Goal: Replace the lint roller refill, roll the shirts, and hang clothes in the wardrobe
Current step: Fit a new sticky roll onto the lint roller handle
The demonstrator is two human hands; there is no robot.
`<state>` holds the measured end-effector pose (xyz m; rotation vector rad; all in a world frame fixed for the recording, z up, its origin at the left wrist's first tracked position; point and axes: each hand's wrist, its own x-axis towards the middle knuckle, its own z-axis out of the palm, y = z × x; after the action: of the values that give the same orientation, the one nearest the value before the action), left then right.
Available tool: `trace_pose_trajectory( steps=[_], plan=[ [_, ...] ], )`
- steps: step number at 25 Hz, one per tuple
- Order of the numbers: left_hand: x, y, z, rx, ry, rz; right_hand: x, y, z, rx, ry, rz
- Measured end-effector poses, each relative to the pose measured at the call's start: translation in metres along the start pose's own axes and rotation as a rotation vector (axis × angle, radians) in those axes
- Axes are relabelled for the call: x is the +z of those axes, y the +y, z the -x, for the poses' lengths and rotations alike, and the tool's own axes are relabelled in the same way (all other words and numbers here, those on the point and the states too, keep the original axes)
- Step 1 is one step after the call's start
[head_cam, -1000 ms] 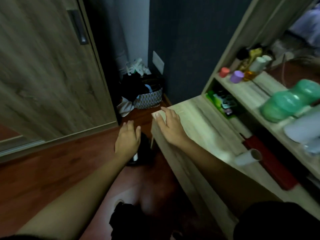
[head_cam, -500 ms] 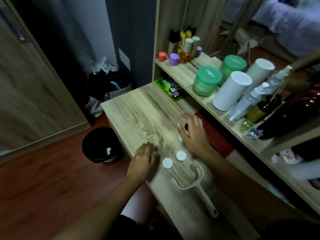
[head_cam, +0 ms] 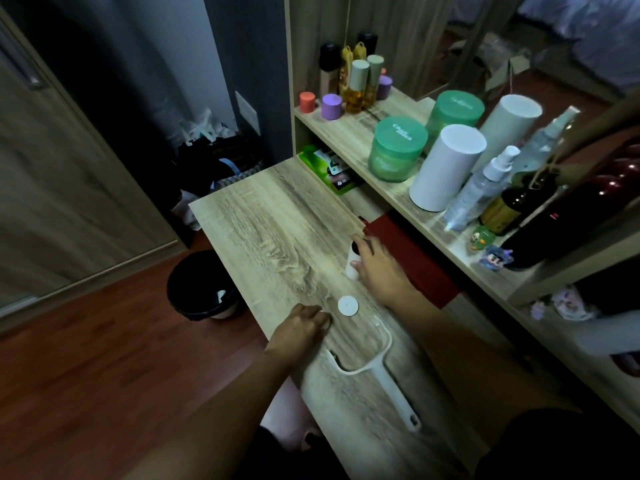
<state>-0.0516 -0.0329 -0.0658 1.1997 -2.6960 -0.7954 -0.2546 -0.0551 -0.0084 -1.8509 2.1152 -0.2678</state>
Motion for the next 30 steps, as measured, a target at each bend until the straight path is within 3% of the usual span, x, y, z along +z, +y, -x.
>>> trace_pose_trajectory(
  steps=[2,4,6,8,12,30],
  plan=[
    [-0.007,0.006,-0.001,-0.024,0.088,0.069,-0.003,0.002,0.003,0.085,0.099,-0.264],
    [-0.021,0.013,0.001,-0.196,0.289,0.263,-0.009,0.003,0.01,0.234,0.205,-0.667],
    [-0.037,0.023,0.002,-0.352,0.513,0.459,-0.014,0.0,0.015,0.335,0.16,-1.106],
    [-0.051,0.037,0.003,-0.403,0.638,0.593,-0.018,-0.001,0.017,0.36,0.12,-1.347],
    [-0.067,0.066,0.005,-0.365,0.703,0.808,-0.026,-0.011,0.017,0.332,0.108,-1.432],
    [-0.089,0.071,0.015,-0.29,0.722,0.757,-0.034,-0.04,0.025,0.281,-0.013,-1.612]
  ],
)
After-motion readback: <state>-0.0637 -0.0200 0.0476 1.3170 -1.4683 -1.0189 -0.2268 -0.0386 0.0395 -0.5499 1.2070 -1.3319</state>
